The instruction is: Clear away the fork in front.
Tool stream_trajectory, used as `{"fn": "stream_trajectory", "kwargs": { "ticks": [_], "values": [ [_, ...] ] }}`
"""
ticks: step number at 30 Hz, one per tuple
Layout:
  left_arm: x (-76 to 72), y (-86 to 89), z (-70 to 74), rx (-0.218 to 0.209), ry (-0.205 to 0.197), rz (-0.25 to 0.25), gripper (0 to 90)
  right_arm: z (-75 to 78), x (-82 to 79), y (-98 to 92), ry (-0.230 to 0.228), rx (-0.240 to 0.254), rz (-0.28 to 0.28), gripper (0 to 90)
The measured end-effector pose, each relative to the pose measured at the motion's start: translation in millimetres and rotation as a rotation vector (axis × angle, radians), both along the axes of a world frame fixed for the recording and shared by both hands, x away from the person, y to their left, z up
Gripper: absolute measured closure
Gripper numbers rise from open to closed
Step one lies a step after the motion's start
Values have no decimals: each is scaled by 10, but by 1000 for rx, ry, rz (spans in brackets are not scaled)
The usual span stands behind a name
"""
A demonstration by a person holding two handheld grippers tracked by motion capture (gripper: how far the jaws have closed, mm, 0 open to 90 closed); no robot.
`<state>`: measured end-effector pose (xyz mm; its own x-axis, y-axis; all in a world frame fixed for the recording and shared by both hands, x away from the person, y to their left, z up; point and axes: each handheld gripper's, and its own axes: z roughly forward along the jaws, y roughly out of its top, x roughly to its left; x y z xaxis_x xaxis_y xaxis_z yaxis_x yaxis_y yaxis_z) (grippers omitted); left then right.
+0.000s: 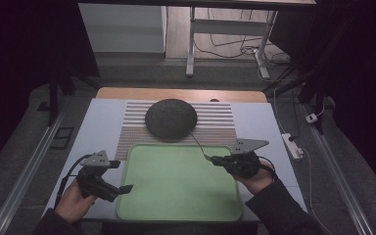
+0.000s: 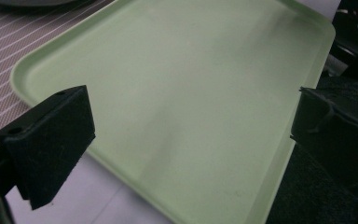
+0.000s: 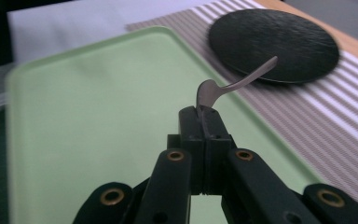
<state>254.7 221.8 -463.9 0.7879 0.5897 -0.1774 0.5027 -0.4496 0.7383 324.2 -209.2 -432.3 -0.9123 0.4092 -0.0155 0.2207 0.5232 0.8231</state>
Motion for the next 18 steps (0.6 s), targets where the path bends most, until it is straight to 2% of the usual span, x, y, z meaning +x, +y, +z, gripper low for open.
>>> {"fn": "stream_trajectory", "kwargs": {
  "ticks": [2, 3, 6, 10, 12, 18],
  "values": [
    [48, -61, 11, 12, 14, -22, 0, -3, -26, 9, 10, 5, 15, 899],
    [74, -85, 16, 11, 27, -42, 0, -7, -50, 20, 19, 15, 30, 899],
    [129, -168, 34, -1, 33, -88, 0, -13, -120, 53, 29, 32, 70, 899],
    [183, -273, 44, 34, 5, -137, 0, -30, -224, 103, 50, 46, 135, 899],
    [213, -326, 48, 63, -23, -162, 0, -33, -242, 113, 53, 42, 147, 899],
    [335, -454, 61, 94, -43, -237, 0, -55, -343, 170, 79, 57, 211, 899]
  ]
}}
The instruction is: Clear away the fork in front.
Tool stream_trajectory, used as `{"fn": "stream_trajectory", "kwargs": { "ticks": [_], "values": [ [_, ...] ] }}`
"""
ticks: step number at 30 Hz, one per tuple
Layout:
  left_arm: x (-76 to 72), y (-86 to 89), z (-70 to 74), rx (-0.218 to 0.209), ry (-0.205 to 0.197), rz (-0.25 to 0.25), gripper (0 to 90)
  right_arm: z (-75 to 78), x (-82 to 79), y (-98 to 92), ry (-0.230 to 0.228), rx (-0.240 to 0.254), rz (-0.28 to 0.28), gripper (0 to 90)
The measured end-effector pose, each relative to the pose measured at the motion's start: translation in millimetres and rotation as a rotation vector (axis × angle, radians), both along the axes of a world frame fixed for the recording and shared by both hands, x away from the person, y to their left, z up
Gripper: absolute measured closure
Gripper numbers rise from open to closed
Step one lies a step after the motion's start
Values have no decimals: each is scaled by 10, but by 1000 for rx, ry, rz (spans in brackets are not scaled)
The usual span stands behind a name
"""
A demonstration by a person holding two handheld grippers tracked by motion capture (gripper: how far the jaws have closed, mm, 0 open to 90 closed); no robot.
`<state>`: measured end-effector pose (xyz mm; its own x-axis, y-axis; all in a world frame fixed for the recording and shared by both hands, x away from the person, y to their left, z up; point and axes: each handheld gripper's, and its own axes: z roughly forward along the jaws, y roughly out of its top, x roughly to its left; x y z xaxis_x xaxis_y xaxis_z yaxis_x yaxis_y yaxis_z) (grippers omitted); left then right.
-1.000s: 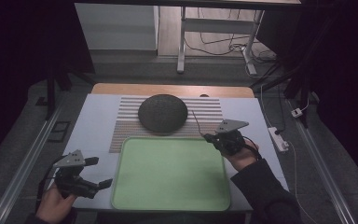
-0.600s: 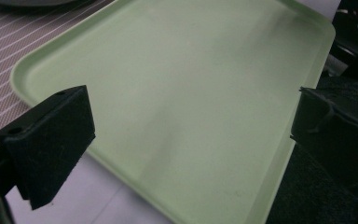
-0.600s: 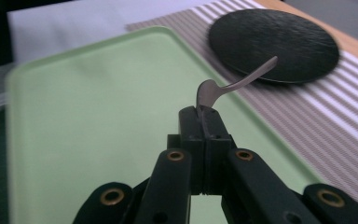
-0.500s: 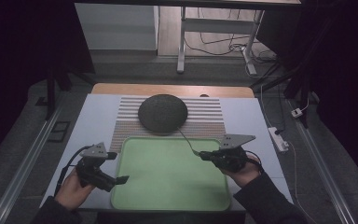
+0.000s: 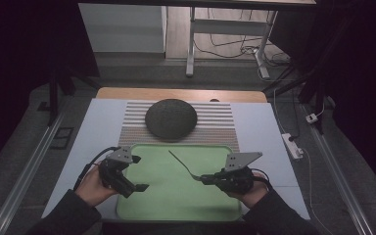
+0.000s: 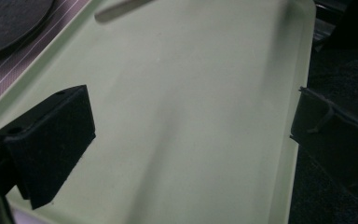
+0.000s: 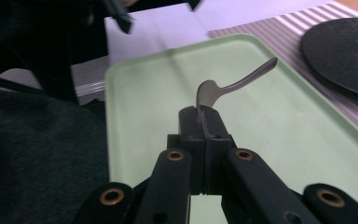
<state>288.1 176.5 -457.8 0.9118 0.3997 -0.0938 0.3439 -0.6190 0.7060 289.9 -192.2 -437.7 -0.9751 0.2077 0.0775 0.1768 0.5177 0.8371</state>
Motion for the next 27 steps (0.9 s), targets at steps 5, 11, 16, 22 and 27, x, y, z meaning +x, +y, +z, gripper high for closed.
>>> {"fn": "stream_trajectory", "kwargs": {
  "ticks": [5, 11, 16, 22, 27],
  "values": [
    [98, -108, 4, 44, -26, -73, 0, 1, -69, 51, 8, 4, 48, 899],
    [196, -287, 3, 90, -48, -151, 8, 8, -129, 105, 15, 13, 98, 899],
    [251, -418, 9, 106, -74, -222, 40, 12, -166, 134, 25, 11, 132, 899],
    [279, -543, 9, 110, -84, -299, 125, 23, -196, 164, 30, 19, 169, 899],
    [249, -614, 10, 141, -105, -388, 253, 22, -211, 184, 35, 19, 194, 899]
  ]
}}
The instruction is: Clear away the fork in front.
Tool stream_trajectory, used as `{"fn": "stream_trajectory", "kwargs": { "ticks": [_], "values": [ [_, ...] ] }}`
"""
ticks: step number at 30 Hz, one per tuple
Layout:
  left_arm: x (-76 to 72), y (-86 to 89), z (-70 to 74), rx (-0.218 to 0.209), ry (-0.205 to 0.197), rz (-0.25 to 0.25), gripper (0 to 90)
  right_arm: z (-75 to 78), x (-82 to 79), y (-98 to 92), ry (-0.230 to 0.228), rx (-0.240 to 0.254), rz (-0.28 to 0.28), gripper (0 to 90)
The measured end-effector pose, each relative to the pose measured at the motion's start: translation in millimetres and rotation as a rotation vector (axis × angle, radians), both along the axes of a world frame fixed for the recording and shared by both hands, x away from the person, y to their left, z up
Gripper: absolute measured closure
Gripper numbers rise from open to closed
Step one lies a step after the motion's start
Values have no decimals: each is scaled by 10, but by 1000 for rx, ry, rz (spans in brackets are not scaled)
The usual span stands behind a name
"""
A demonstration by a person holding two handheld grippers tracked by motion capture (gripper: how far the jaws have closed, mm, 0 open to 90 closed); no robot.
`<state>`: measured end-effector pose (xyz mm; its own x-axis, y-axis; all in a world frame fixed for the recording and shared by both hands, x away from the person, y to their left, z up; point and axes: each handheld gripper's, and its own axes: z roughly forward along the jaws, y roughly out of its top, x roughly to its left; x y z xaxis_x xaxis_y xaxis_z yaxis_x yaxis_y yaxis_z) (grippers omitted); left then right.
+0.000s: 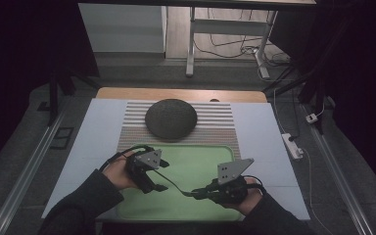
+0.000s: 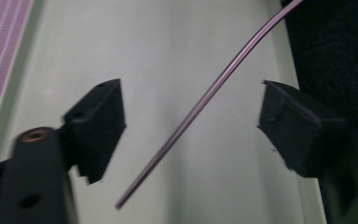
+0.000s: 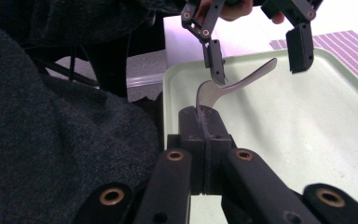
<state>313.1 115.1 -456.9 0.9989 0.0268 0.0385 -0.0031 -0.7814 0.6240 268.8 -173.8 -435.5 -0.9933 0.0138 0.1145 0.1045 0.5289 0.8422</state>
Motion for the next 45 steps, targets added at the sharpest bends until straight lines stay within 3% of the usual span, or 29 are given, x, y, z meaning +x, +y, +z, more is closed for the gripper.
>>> {"fn": "stream_trajectory", "kwargs": {
  "ticks": [8, 13, 22, 30, 33, 38, 45],
  "values": [
    [-41, -74, -26, 48, -27, -90, 531, 0, -12, 22, 8, -6, 29, 899],
    [-48, -76, -20, 79, -66, -136, 647, -9, -11, 30, 13, -17, 41, 899],
    [-60, -76, -40, 99, -107, -201, 760, -19, -11, 45, 20, -34, 53, 899],
    [-116, -81, -73, 113, -209, -299, 821, -34, 7, 49, 40, -37, 61, 892],
    [-144, -78, -103, 126, -247, -334, 852, -39, 20, 41, 28, -38, 30, 851],
    [-123, -86, -139, 144, -215, -313, 862, -45, 86, 16, 36, -49, -42, 733],
    [-89, -64, -152, 160, -132, -194, 861, -20, 166, -64, -18, -45, -182, 516]
  ]
}}
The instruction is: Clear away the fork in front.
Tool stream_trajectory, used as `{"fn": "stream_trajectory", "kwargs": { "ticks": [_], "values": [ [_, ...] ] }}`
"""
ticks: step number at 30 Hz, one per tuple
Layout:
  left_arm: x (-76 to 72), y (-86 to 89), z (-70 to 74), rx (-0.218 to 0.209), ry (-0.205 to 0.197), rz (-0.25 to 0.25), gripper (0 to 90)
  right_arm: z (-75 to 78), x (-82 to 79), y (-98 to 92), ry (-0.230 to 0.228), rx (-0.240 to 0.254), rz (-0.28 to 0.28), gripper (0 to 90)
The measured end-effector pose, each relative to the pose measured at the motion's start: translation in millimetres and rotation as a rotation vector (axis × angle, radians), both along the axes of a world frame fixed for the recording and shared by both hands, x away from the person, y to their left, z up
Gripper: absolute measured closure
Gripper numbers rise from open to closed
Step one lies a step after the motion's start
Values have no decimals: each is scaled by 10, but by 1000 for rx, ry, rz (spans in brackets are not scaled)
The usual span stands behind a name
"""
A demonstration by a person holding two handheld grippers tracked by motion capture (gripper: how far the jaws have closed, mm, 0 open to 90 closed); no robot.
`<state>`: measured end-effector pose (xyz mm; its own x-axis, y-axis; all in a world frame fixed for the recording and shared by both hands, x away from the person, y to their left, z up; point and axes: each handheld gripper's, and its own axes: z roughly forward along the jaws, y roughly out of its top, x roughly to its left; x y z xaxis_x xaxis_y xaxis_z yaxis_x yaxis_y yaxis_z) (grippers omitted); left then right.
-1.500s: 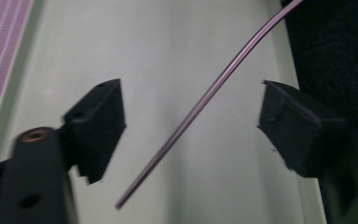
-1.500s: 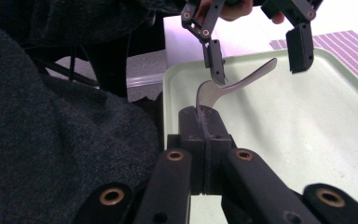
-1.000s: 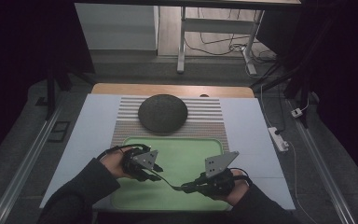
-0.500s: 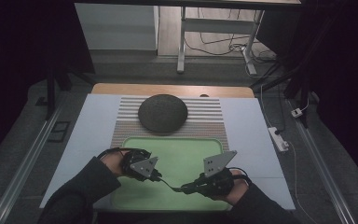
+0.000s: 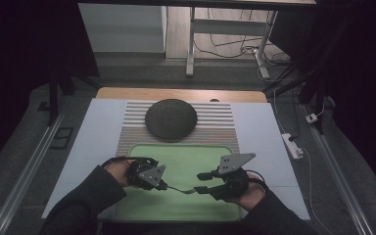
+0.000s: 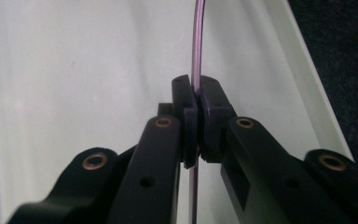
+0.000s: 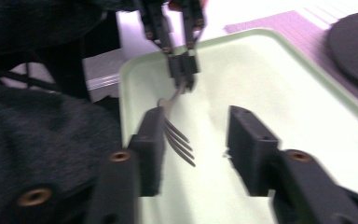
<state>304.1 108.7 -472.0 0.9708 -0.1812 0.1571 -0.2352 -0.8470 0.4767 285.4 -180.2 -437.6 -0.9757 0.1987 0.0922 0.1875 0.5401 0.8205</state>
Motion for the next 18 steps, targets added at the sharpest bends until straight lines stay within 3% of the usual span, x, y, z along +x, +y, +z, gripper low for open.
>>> {"fn": "stream_trajectory", "kwargs": {
  "ticks": [2, 9, 13, 18],
  "values": [
    [18, 14, 7, 6, 40, 51, 861, 6, 13, -25, -26, -16, -41, 465],
    [21, 80, 32, 6, 102, 172, 860, -14, 30, -95, -89, -87, -153, 318],
    [26, 111, 25, 4, 168, 295, 860, -23, 32, -140, -65, -104, -210, 229],
    [54, 187, 24, 13, 242, 456, 859, -33, -6, -200, -67, -119, -254, 172]
  ]
}}
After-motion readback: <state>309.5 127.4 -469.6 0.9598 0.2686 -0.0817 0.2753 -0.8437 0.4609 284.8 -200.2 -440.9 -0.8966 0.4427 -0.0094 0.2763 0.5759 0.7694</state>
